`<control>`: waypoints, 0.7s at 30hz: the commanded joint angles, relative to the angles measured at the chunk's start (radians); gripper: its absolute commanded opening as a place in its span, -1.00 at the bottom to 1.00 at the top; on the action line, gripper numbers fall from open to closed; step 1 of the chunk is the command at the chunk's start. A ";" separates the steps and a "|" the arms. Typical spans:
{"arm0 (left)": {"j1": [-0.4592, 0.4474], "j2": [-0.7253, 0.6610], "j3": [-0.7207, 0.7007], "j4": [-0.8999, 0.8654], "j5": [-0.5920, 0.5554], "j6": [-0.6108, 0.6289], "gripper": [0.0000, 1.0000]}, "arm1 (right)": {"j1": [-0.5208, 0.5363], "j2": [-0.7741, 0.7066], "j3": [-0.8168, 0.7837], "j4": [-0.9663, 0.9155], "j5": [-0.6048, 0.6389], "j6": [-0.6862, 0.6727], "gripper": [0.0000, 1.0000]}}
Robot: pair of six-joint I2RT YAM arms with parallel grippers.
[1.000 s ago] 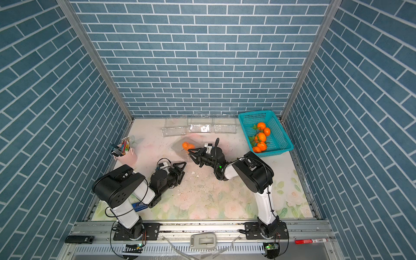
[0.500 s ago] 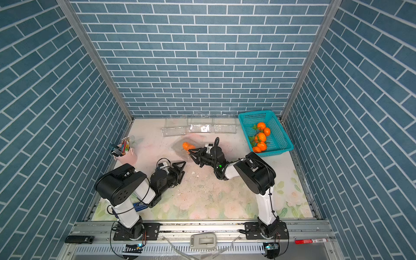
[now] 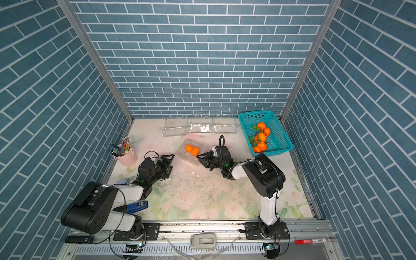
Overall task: Take oranges out of containers
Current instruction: Open the packing box at the center of the board.
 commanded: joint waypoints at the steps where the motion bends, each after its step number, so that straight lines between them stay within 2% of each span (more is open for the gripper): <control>1: 0.054 -0.051 0.089 -0.276 0.021 0.137 0.86 | -0.006 -0.035 0.021 -0.091 -0.065 -0.117 -0.46; 4: 0.087 0.018 0.197 -0.314 0.077 0.185 0.86 | -0.006 -0.038 0.066 -0.163 -0.091 -0.173 -0.42; 10: 0.076 0.226 0.363 -0.244 0.167 0.203 0.84 | -0.009 -0.041 0.158 -0.304 -0.128 -0.284 -0.27; 14: 0.047 0.290 0.448 -0.253 0.182 0.239 0.84 | -0.016 -0.030 0.200 -0.356 -0.132 -0.320 -0.16; 21: 0.026 0.342 0.497 -0.230 0.184 0.252 0.84 | -0.037 0.019 0.257 -0.369 -0.141 -0.338 -0.02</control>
